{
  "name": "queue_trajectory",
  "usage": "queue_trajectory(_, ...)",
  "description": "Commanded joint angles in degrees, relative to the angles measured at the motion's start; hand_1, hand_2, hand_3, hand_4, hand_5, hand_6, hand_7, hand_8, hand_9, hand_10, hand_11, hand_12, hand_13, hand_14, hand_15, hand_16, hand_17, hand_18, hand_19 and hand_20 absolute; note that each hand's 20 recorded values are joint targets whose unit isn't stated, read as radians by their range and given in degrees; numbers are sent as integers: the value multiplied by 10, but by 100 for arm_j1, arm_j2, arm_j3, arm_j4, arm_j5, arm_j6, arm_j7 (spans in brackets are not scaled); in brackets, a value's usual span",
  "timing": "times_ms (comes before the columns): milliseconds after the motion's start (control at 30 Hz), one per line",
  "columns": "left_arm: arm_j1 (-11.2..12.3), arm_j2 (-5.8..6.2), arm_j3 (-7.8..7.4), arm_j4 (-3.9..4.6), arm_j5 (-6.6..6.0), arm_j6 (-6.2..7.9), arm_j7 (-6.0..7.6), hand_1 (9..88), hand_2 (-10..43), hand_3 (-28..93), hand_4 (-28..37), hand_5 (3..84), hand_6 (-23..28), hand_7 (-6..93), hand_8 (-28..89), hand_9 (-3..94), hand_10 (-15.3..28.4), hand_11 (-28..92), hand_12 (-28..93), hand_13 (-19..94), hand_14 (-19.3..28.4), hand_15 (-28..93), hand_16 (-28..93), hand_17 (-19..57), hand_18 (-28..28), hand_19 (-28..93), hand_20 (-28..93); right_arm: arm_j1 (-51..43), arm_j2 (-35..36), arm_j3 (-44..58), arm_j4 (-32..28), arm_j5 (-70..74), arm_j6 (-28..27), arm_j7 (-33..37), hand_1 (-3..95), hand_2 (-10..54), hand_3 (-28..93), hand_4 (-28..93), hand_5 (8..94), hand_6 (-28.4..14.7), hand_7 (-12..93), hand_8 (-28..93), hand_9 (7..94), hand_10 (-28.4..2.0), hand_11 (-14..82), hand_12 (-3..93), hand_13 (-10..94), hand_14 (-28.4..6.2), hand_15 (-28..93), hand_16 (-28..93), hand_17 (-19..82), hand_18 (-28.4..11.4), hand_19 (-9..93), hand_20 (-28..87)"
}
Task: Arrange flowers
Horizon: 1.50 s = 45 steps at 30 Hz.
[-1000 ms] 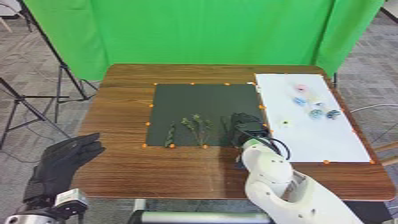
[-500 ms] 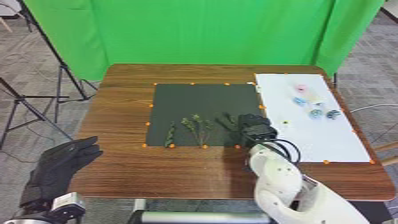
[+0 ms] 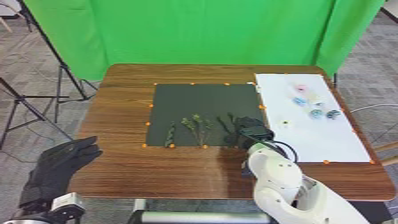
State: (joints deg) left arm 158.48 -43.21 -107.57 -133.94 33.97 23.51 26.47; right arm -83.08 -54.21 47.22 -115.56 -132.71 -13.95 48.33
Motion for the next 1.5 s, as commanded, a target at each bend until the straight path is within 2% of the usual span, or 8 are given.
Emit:
queue_trajectory(33, 95, -60, 4, -13, -3, 16, -27, 276, 77, 814, -176, 514, 161, 179, -96, 421, 234, 428, 103, 286, 280, 626, -133, -94, 208, 584, 165, -86, 107, 34, -205, 59, 187, 43, 190, 65, 715, -202, 700, -142, 349, -80, 615, -273, 558, 272, 681, -177, 789, 225, 360, -284, 932, -140)
queue_trajectory(300, 32, -143, 1, 11, 100, -69, -118, 275, 77, 814, -176, 514, 161, 178, -96, 421, 234, 428, 103, 285, 280, 626, -133, -94, 208, 584, 165, -236, 288, 129, -503, 96, 455, -17, 170, 86, 700, -203, 684, -162, 312, -69, 595, -283, 544, 276, 665, -187, 793, 223, 360, -284, 932, -163)
queue_trajectory(567, -163, -149, 99, 77, 169, -144, -181, 275, 76, 813, -177, 515, 161, 177, -96, 421, 234, 428, 103, 286, 279, 626, -133, -94, 208, 584, 165, -308, 596, 511, -348, 130, 1024, -100, 168, 102, 717, -196, 637, -174, 269, -63, 563, -284, 530, 276, 625, -206, 794, 215, 334, -284, 925, -190)
queue_trajectory(667, -198, -149, 119, 73, 196, -148, -192, 275, 77, 810, -180, 514, 161, 179, -95, 421, 234, 428, 103, 286, 280, 627, -133, -94, 208, 584, 165, -292, 641, 869, -141, 427, 1014, -95, 180, 98, 736, -196, 613, -173, 270, -61, 546, -284, 528, 273, 611, -206, 793, 207, 340, -284, 914, -203)
queue_trajectory(700, -210, -64, 135, 85, 143, -122, -133, 276, 77, 809, -180, 514, 161, 179, -96, 421, 234, 428, 103, 286, 279, 627, -133, -94, 208, 584, 165, -294, 653, 1036, -102, 579, 936, -77, 184, 95, 740, -197, 601, -174, 266, -63, 541, -284, 530, 273, 610, -204, 797, 206, 351, -284, 915, -203)
queue_trajectory(733, -209, -68, 130, 78, 153, -124, -142, 276, 77, 809, -181, 514, 161, 179, -96, 421, 234, 428, 103, 286, 279, 627, -133, -94, 208, 584, 165, -328, 678, 1192, -75, 685, 904, -60, 187, 94, 743, -197, 593, -174, 262, -64, 537, -284, 532, 273, 610, -203, 800, 206, 354, -284, 916, -203)
queue_trajectory(1133, -234, -190, 230, 59, 203, -112, -145, 274, 76, 807, -184, 513, 161, 178, -96, 421, 234, 428, 103, 286, 279, 627, -133, -94, 208, 585, 165, -616, 752, 2337, 355, 1452, 906, 563, 203, 90, 754, -207, 577, -173, 247, -66, 527, -284, 541, 260, 618, -190, 824, 209, 374, -280, 930, -179)
queue_trajectory(1500, -387, -268, 286, 75, 260, -179, -274, 274, 76, 807, -185, 513, 161, 178, -95, 420, 234, 428, 103, 286, 280, 627, -133, -94, 208, 585, 165, -474, 530, 2297, 759, 1525, 746, 741, 210, 87, 753, -208, 587, -163, 251, -65, 531, -284, 544, 258, 617, -188, 821, 211, 373, -280, 929, -178)
